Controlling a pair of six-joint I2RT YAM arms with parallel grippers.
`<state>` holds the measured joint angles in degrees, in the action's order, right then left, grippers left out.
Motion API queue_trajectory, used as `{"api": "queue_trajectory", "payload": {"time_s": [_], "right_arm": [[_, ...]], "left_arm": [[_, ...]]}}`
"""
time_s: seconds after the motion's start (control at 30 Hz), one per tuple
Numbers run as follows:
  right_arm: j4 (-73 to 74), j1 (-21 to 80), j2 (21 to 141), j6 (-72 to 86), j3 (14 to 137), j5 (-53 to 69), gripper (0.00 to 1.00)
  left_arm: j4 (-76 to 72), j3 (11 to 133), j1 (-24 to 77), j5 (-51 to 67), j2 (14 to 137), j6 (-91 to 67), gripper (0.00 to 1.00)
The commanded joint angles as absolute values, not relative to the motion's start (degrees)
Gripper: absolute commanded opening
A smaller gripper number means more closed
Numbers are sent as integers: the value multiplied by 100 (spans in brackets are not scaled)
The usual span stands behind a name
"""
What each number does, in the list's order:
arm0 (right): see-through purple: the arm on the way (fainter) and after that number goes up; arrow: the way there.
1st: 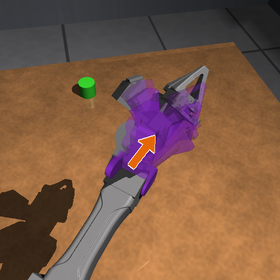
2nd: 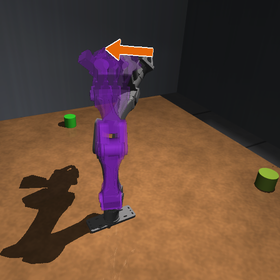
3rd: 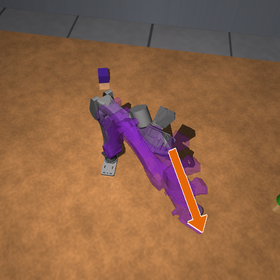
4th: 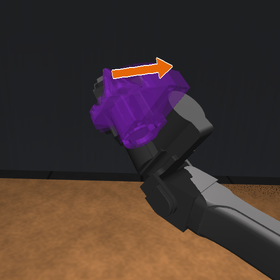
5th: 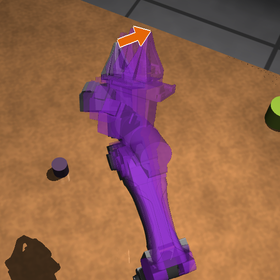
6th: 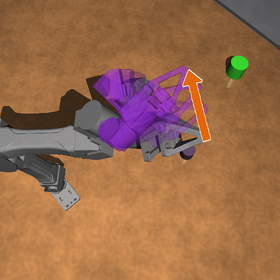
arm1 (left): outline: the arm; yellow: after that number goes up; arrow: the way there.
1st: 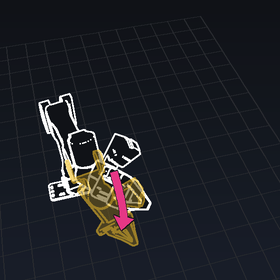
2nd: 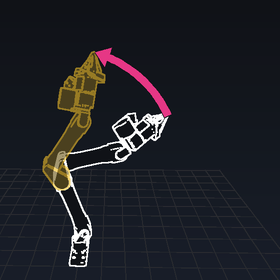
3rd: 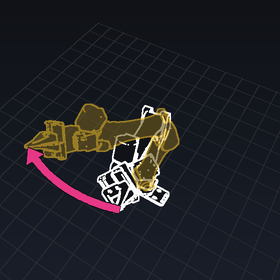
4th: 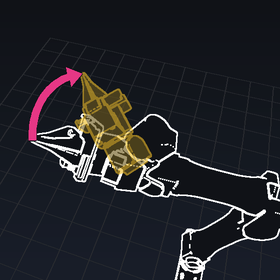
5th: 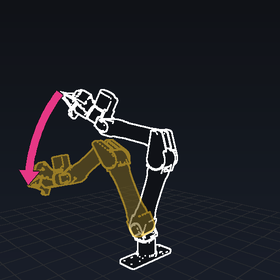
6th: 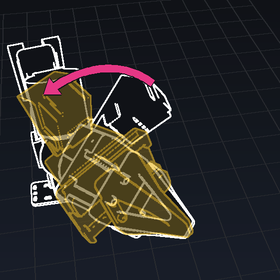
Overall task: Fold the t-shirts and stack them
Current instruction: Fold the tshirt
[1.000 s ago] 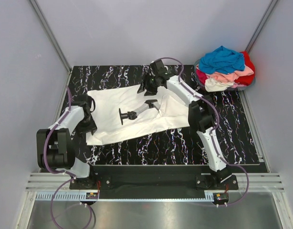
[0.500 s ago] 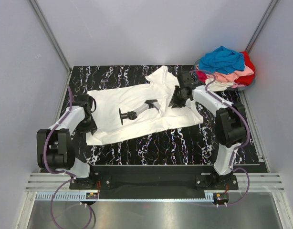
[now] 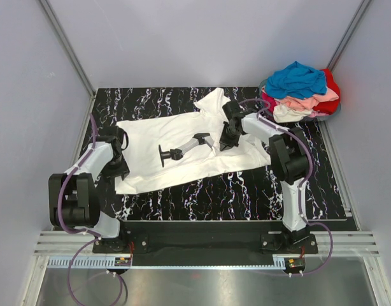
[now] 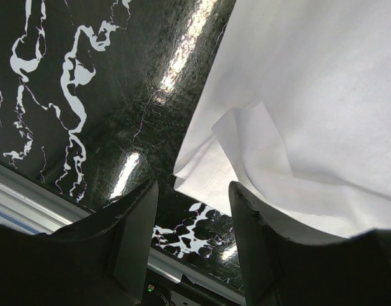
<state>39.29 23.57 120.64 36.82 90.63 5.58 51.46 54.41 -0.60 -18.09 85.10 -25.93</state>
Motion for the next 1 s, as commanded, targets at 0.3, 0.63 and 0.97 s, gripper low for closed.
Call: {"api": "queue_trajectory", "payload": {"time_s": [0.3, 0.63, 0.97], "right_arm": [[3253, 2602, 13324, 3656, 11565, 2653, 71], [3137, 1996, 10542, 3463, 9046, 934, 91], [3595, 168, 9562, 3314, 6751, 369, 95]], "left_arm": [[5159, 5634, -35, -1986, 8323, -2566, 54], [5185, 5634, -26, -1794, 7955, -2654, 55], [4809, 5045, -35, -344, 7471, -3356, 61]]}}
